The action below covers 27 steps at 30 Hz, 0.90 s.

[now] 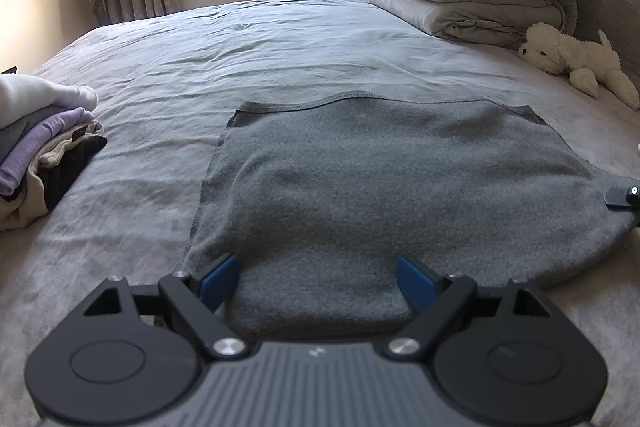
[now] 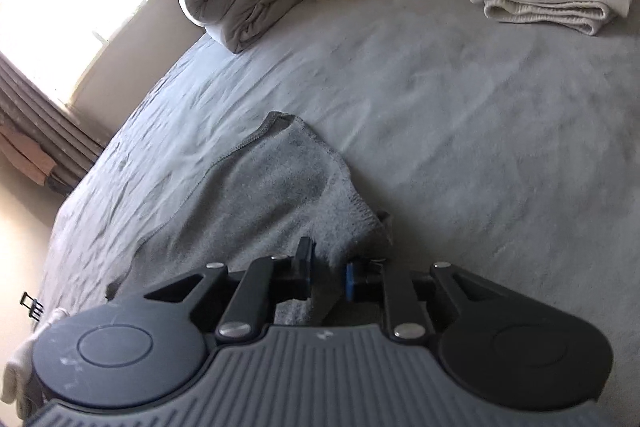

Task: Fold clothes
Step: 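Close the right gripper on the grey top's side edge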

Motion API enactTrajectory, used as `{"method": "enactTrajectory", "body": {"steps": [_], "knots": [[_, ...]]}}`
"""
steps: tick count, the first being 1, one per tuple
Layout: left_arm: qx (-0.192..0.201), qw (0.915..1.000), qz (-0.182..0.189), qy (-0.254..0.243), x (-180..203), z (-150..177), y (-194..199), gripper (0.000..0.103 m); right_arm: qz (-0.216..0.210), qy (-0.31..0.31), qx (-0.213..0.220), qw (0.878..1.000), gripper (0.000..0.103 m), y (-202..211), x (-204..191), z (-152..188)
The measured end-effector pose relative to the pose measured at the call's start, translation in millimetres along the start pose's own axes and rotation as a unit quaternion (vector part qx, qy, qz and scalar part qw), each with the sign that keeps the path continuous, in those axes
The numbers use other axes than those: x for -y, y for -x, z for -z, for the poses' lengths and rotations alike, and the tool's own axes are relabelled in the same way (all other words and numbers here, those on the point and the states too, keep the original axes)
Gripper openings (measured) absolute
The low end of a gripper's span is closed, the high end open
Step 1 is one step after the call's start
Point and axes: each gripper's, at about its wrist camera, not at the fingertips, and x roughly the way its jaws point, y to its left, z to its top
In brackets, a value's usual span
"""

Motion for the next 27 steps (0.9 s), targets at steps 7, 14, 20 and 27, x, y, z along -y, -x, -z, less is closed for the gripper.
{"method": "enactTrajectory", "body": {"steps": [7,14,20,27], "knots": [[-0.003,1.0000,0.001,0.000,-0.1,-0.9,0.0,0.088,0.010,0.027,0.002,1.000,0.021,0.7,-7.1,-0.1],[-0.006,1.0000,0.002,0.001,-0.6,-1.4,-0.5,0.088,0.011,0.008,-0.009,1.000,0.019,-3.1,0.4,-1.3],[-0.007,1.0000,0.002,0.001,-1.1,-1.9,-0.9,0.089,0.019,0.018,-0.009,1.000,0.019,-3.1,-3.1,-1.1],[-0.009,1.0000,0.003,0.001,-1.5,-2.4,-1.3,0.089,0.018,0.004,-0.011,1.000,0.018,-3.6,-0.3,-2.3]]}}
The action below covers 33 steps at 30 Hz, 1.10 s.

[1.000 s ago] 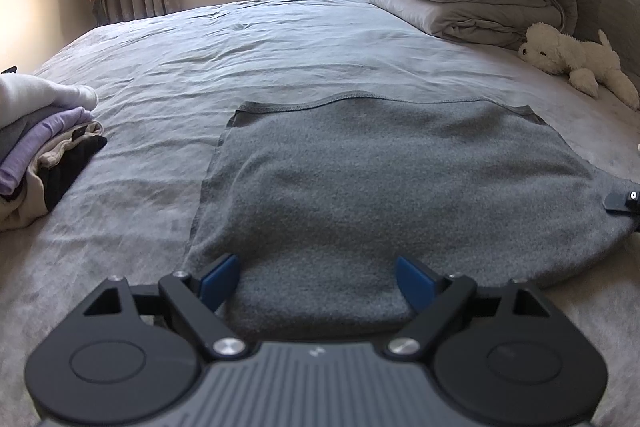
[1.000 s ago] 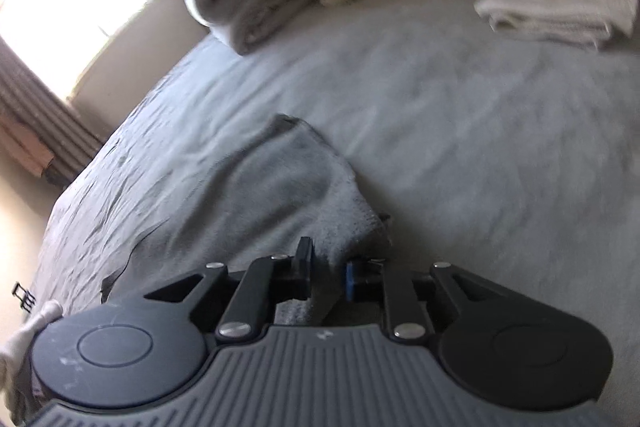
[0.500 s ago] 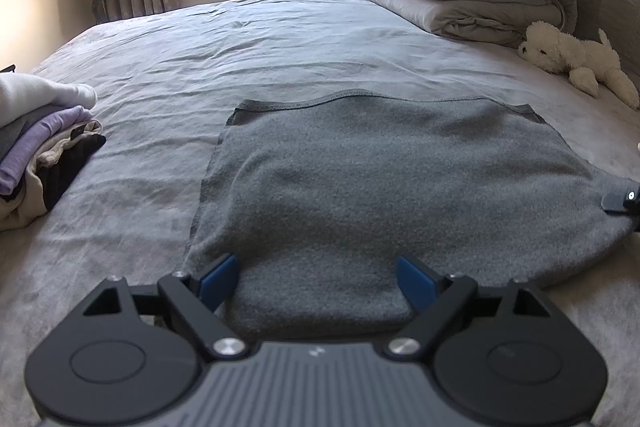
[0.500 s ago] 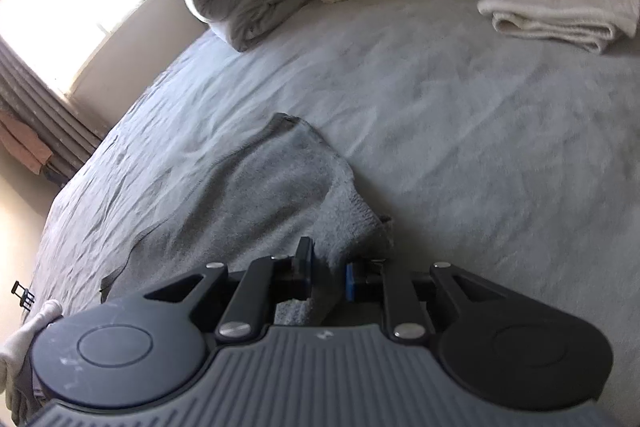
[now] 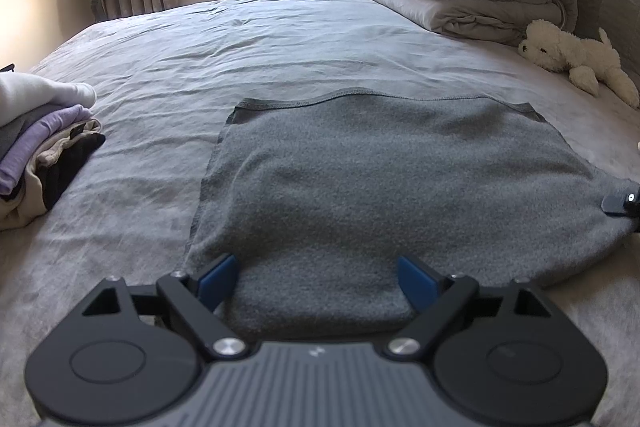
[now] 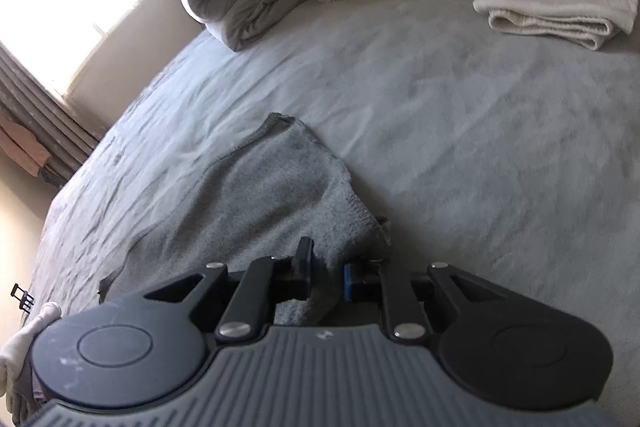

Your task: Fold clothes

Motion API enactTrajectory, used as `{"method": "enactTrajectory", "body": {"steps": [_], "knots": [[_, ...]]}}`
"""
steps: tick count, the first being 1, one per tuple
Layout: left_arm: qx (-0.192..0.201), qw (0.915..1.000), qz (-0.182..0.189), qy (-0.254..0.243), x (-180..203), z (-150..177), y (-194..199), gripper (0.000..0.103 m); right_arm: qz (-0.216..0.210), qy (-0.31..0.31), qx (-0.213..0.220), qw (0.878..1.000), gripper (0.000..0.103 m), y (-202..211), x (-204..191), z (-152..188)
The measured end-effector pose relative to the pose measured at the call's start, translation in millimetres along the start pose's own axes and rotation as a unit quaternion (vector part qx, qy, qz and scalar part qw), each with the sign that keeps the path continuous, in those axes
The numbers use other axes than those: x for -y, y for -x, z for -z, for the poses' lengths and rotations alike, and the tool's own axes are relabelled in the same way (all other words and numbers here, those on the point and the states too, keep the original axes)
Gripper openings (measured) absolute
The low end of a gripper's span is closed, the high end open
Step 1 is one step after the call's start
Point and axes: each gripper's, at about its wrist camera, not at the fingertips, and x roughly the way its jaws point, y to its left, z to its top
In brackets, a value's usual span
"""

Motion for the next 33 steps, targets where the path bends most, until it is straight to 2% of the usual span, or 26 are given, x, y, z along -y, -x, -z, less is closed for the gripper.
{"method": "enactTrajectory", "body": {"steps": [9,13,17,19,20,21,22,23,25,28,30,31,32,33], "knots": [[-0.019,0.9995,0.016,0.020,-13,-3,2,0.089,0.000,-0.007,0.004,1.000,0.017,0,2,0],[-0.037,0.9971,0.046,0.047,-29,-5,8,0.089,0.002,-0.005,0.010,1.000,0.017,2,1,2],[-0.077,0.9885,0.093,0.092,-58,-12,12,0.089,0.014,0.018,0.024,0.999,0.017,4,-5,5],[-0.094,0.9800,0.111,0.136,-79,-17,15,0.089,0.032,0.061,0.044,0.997,0.016,6,-18,8],[-0.096,0.9738,0.119,0.168,-94,-21,18,0.089,0.042,0.102,0.068,0.992,0.016,11,-31,12],[-0.095,0.9670,0.125,0.200,-109,-24,21,0.089,0.047,0.160,0.105,0.980,0.016,19,-50,19],[-0.088,0.9611,0.123,0.231,-123,-27,24,0.089,0.050,0.220,0.145,0.963,0.016,27,-70,28],[-0.078,0.9554,0.117,0.260,-140,-29,27,0.089,0.044,0.279,0.178,0.943,0.016,34,-91,40],[-0.060,0.9418,0.105,0.314,-170,-34,32,0.089,0.019,0.388,0.230,0.892,0.015,44,-134,69],[-0.054,0.9269,0.097,0.358,-198,-33,34,0.089,-0.046,0.539,0.231,0.809,0.011,40,-191,140],[-0.048,0.9257,0.098,0.362,-207,-32,37,0.089,-0.072,0.619,0.201,0.756,0.009,23,-212,199],[-0.045,0.9263,0.094,0.362,-209,-32,38,0.089,-0.071,0.654,0.186,0.730,0.009,12,-217,226],[-0.047,0.9260,0.091,0.363,-209,-31,38,0.089,-0.064,0.673,0.172,0.717,0.009,3,-220,245],[-0.048,0.9257,0.089,0.365,-210,-31,38,0.089,-0.060,0.676,0.157,0.718,0.009,-4,-223,255]]}}
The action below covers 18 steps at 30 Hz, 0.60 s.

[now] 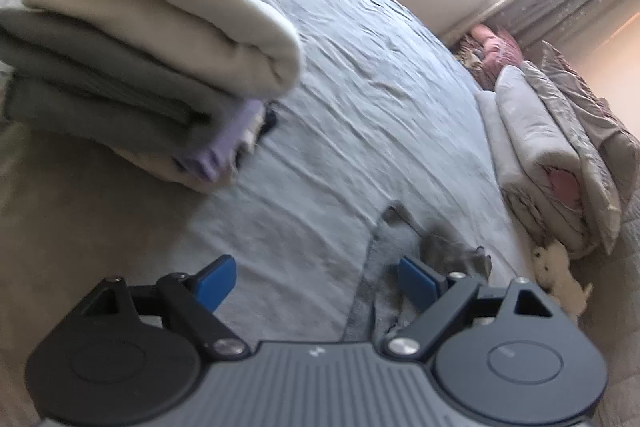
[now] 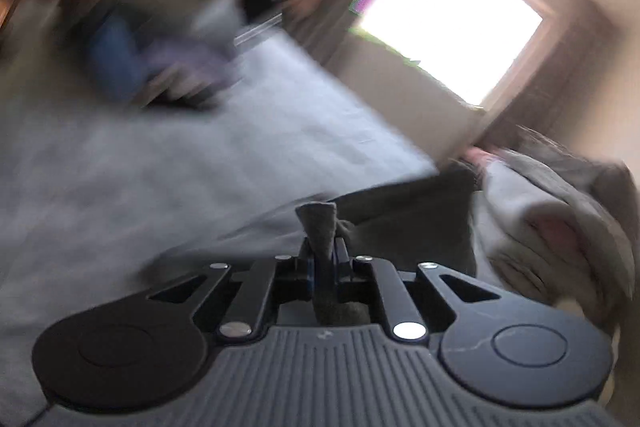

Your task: Fold clothes

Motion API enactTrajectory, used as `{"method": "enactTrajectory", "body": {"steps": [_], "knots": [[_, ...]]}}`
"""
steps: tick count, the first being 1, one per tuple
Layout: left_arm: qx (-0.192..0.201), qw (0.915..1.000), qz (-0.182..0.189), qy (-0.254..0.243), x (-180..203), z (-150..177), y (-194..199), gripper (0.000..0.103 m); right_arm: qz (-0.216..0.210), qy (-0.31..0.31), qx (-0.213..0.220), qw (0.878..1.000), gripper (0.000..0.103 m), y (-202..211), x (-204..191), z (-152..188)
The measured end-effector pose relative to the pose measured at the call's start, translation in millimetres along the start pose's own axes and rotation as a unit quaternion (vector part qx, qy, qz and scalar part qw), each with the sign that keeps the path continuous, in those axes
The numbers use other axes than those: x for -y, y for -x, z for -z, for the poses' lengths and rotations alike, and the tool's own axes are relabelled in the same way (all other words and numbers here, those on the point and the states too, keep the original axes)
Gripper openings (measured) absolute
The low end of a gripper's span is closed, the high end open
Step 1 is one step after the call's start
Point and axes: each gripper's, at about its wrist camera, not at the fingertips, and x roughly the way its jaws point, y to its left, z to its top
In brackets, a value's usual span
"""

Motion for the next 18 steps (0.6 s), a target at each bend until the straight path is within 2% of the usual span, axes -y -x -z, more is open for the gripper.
{"method": "enactTrajectory", "body": {"steps": [2,5,7,12,13,16,18], "knots": [[-0.006,1.0000,0.005,0.004,-1,-1,-2,0.089,0.005,-0.014,-0.017,1.000,0.009,-6,-8,-2],[-0.019,0.9998,0.010,0.002,4,1,-7,0.089,0.003,-0.030,-0.018,0.999,0.009,-5,0,-5],[-0.025,0.9996,0.009,0.001,6,1,-9,0.089,0.003,-0.039,0.001,0.999,0.009,2,7,-6],[-0.019,0.9998,0.005,-0.004,6,2,-9,0.089,-0.007,-0.152,0.045,0.987,0.010,17,43,-22],[-0.019,0.9998,0.001,-0.006,6,3,-10,0.089,-0.017,-0.142,0.038,0.989,0.010,16,40,-22],[-0.034,0.9994,0.000,-0.011,6,6,-16,0.089,-0.035,-0.034,-0.004,0.999,0.010,5,0,-9],[-0.035,0.9992,0.001,-0.017,9,7,-17,0.089,-0.031,-0.033,-0.007,0.999,0.010,3,-8,-4]]}}
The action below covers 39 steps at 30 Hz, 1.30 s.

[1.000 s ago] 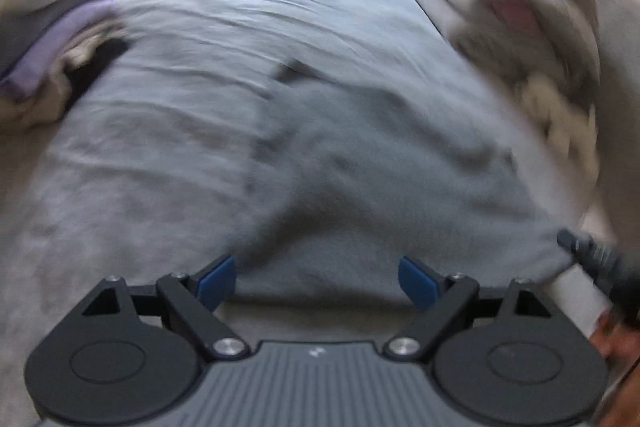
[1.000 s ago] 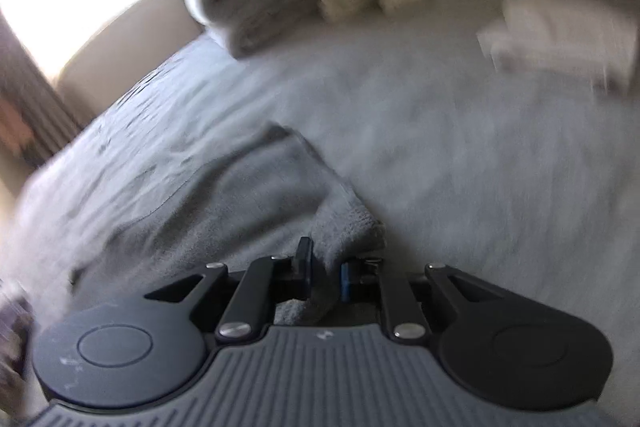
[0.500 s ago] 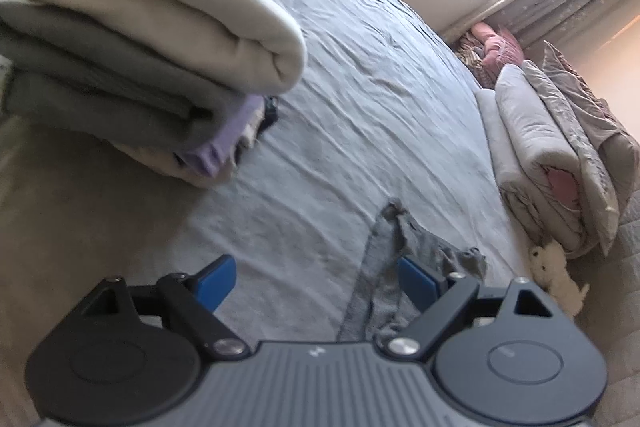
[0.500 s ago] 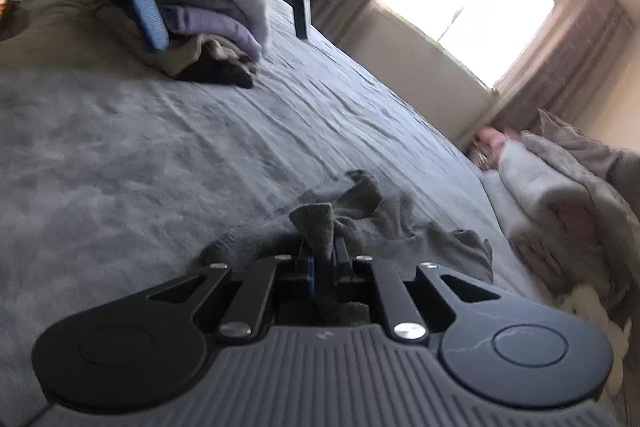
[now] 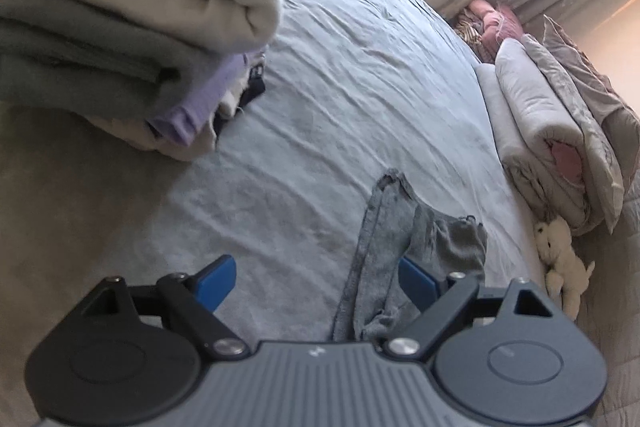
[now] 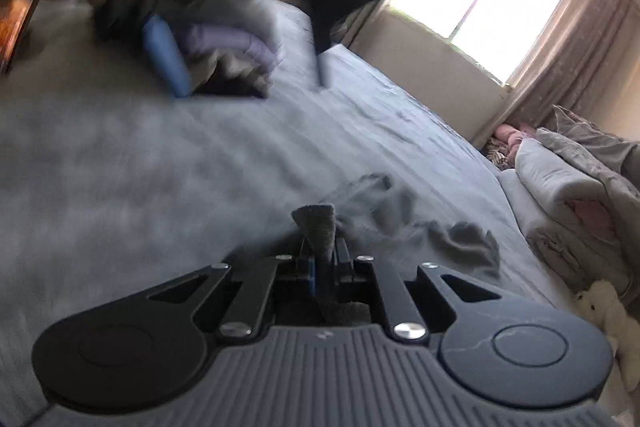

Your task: Fold clothes

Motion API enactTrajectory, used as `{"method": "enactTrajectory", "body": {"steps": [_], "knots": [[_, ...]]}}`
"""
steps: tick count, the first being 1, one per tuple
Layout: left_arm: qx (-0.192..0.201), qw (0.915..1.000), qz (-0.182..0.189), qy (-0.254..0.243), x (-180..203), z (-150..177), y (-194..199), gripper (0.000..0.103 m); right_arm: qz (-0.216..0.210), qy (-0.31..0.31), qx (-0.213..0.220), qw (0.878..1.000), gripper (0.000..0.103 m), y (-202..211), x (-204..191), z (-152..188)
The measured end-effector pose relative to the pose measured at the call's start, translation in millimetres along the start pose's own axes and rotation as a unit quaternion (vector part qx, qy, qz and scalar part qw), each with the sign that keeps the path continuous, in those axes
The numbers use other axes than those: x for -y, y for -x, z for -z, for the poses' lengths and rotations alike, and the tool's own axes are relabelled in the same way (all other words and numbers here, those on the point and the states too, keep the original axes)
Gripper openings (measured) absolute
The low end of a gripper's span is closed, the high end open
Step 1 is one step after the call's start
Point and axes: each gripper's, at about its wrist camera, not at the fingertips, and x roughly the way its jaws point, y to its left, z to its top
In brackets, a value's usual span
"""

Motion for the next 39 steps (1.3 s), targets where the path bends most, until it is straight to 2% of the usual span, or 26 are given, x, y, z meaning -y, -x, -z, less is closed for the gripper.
{"method": "enactTrajectory", "body": {"steps": [4,7,9,10,13,15,16,17,22,26,27,29,30,31,32,36,39], "knots": [[-0.001,0.9999,-0.001,-0.013,4,2,-1,0.089,-0.005,-0.043,0.004,0.999,0.010,2,10,-8],[0.002,0.9999,-0.007,-0.012,4,2,-1,0.089,0.006,-0.030,0.021,0.999,0.010,9,8,-7],[0.005,0.9997,-0.013,-0.019,7,5,-1,0.089,-0.008,-0.022,0.004,1.000,0.012,5,5,-3],[0.004,0.9995,-0.016,-0.027,10,7,-3,0.089,-0.019,-0.010,-0.010,1.000,0.016,2,3,0],[-0.010,0.9986,-0.014,-0.051,19,15,-9,0.089,-0.065,-0.028,-0.004,0.997,0.019,15,10,0],[-0.011,0.9977,-0.015,-0.064,24,18,-11,0.089,-0.095,-0.052,0.004,0.994,0.027,28,21,-1],[-0.008,0.9972,-0.019,-0.071,25,20,-11,0.089,-0.109,-0.070,0.008,0.992,0.039,36,31,-2],[-0.005,0.9967,-0.024,-0.077,27,22,-11,0.089,-0.123,-0.088,0.013,0.988,0.040,44,41,-3],[-0.002,0.9941,-0.021,-0.106,39,30,-14,0.089,-0.111,-0.149,0.006,0.983,0.040,74,110,11],[0.005,0.9884,-0.041,-0.146,51,43,-24,0.087,-0.081,-0.183,-0.042,0.979,0.040,61,159,36],[0.007,0.9865,-0.051,-0.155,54,46,-28,0.084,-0.078,-0.187,-0.048,0.978,0.040,59,164,42],[0.007,0.9840,-0.055,-0.169,56,50,-33,0.076,-0.089,-0.222,-0.048,0.970,0.021,53,172,57],[0.006,0.9832,-0.055,-0.174,58,53,-35,0.071,-0.099,-0.245,-0.048,0.963,0.017,50,174,63],[0.005,0.9823,-0.054,-0.179,59,55,-37,0.068,-0.109,-0.255,-0.051,0.959,0.015,46,174,66],[0.005,0.9813,-0.055,-0.185,60,58,-39,0.060,-0.119,-0.262,-0.055,0.956,0.015,40,173,68],[0.003,0.9785,-0.059,-0.198,62,65,-47,0.049,-0.124,-0.216,-0.073,0.966,0.015,35,162,58],[0.003,0.9816,-0.051,-0.184,57,67,-50,0.046,-0.131,-0.199,-0.098,0.966,0.015,23,159,64]]}}
